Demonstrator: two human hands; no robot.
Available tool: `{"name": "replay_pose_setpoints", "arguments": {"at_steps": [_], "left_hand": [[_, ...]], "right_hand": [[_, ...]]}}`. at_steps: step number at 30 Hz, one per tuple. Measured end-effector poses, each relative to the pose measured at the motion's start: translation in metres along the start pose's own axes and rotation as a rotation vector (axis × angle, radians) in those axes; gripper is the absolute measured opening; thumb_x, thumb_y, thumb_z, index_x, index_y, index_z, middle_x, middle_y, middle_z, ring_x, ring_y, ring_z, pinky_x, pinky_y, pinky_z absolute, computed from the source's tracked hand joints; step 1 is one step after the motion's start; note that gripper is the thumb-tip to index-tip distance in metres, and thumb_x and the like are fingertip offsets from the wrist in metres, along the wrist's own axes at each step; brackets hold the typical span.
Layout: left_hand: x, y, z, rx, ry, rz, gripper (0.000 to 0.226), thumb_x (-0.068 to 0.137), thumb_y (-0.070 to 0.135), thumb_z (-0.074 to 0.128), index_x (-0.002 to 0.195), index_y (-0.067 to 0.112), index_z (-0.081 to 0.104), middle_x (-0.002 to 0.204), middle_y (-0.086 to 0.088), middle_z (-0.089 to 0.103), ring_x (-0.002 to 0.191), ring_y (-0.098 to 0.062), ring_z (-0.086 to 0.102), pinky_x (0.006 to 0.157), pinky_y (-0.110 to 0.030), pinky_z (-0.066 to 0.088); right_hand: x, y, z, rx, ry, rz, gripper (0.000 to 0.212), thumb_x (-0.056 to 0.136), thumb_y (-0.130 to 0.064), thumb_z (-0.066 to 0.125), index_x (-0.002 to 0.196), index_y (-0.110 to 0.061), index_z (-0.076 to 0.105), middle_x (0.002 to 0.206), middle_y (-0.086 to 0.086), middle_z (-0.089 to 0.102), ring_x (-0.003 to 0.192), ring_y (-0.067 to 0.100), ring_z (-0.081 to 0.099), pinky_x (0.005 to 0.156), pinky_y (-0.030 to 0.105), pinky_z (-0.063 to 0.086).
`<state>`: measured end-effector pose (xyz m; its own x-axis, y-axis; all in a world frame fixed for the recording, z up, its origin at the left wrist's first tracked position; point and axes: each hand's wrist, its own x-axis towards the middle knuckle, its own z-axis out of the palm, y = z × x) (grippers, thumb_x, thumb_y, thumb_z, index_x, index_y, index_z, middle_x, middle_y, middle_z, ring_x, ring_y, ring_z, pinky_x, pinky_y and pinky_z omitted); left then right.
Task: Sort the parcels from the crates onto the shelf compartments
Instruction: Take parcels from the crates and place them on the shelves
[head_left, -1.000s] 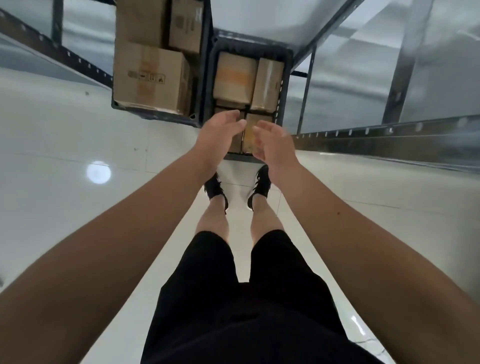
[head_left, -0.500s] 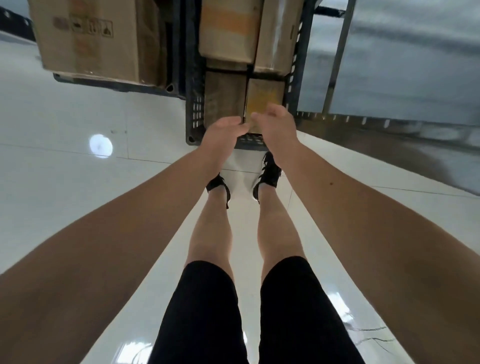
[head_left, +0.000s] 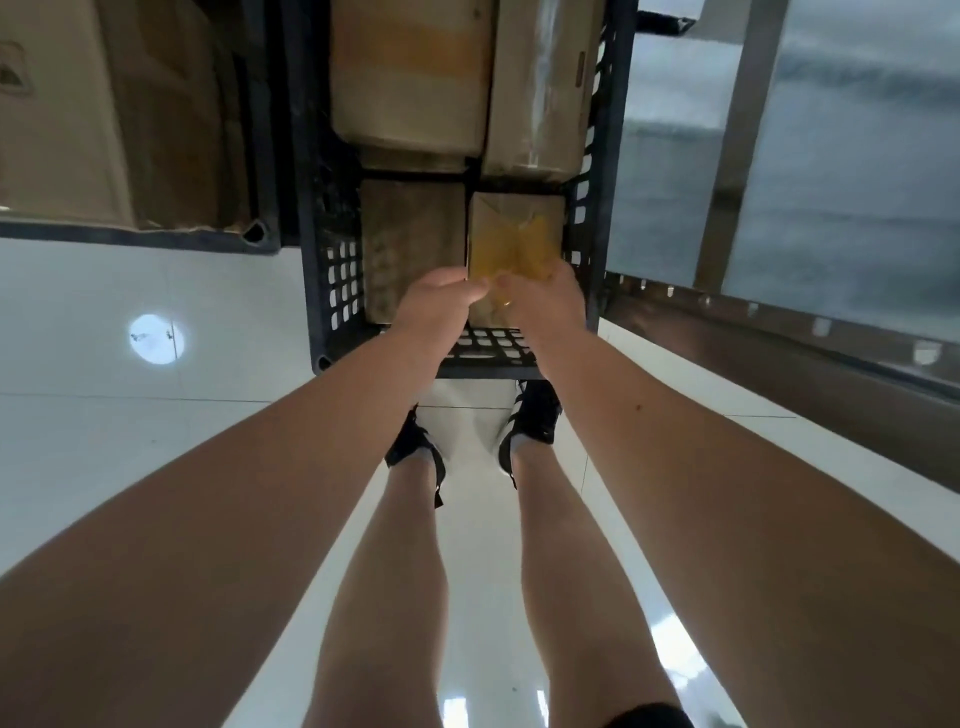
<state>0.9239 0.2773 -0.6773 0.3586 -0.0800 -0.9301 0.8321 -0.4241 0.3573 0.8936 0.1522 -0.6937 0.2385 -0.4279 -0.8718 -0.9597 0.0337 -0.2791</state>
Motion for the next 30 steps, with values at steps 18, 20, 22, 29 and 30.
{"name": "replay_pose_setpoints", "arguments": {"at_steps": [18, 20, 22, 29, 30], "left_hand": [[0.075, -0.014, 0.022, -0.240, -0.093, -0.094, 0.094, 0.081, 0.054, 0.076, 0.162, 0.027, 0.036, 0.157, -0.003, 0.051, 0.142, -0.029, 0.050, 0.121, -0.049, 0.036], [0.073, -0.011, 0.022, -0.194, -0.066, -0.074, 0.072, 0.097, 0.045, 0.069, 0.160, 0.025, 0.039, 0.149, 0.001, 0.054, 0.145, -0.026, 0.045, 0.114, -0.039, 0.035], [0.071, -0.012, 0.019, -0.194, -0.045, -0.077, 0.062, 0.101, 0.040, 0.067, 0.156, 0.026, 0.043, 0.142, 0.005, 0.056, 0.139, -0.023, 0.049, 0.103, -0.033, 0.034], [0.043, -0.019, 0.000, -0.239, 0.011, -0.008, 0.035, 0.100, 0.038, 0.066, 0.134, 0.030, 0.063, 0.124, 0.009, 0.069, 0.119, -0.017, 0.062, 0.095, -0.038, 0.049], [0.033, -0.020, -0.002, -0.256, 0.007, 0.006, 0.036, 0.100, 0.036, 0.067, 0.134, 0.030, 0.062, 0.124, 0.009, 0.070, 0.118, -0.017, 0.063, 0.095, -0.037, 0.050]], "right_hand": [[0.068, 0.011, 0.038, -0.026, 0.204, 0.088, 0.108, 0.086, -0.036, 0.080, 0.169, -0.025, 0.013, 0.166, 0.008, 0.032, 0.144, 0.038, 0.045, 0.108, 0.056, 0.052], [0.069, 0.011, 0.035, -0.069, 0.185, 0.102, 0.111, 0.089, -0.040, 0.079, 0.170, -0.024, 0.005, 0.167, 0.010, 0.028, 0.146, 0.039, 0.041, 0.111, 0.053, 0.049], [0.066, 0.009, 0.034, -0.095, 0.157, 0.114, 0.105, 0.088, -0.041, 0.079, 0.169, -0.024, 0.014, 0.163, 0.013, 0.031, 0.140, 0.040, 0.046, 0.107, 0.054, 0.052], [0.026, 0.000, 0.028, -0.180, 0.150, -0.032, 0.069, 0.086, -0.040, 0.070, 0.148, -0.021, 0.048, 0.143, 0.007, 0.038, 0.129, 0.032, 0.045, 0.108, 0.055, 0.047], [0.015, -0.002, 0.027, -0.171, 0.161, -0.054, 0.074, 0.084, -0.040, 0.072, 0.151, -0.023, 0.044, 0.147, 0.007, 0.037, 0.131, 0.032, 0.044, 0.109, 0.056, 0.046]]}}
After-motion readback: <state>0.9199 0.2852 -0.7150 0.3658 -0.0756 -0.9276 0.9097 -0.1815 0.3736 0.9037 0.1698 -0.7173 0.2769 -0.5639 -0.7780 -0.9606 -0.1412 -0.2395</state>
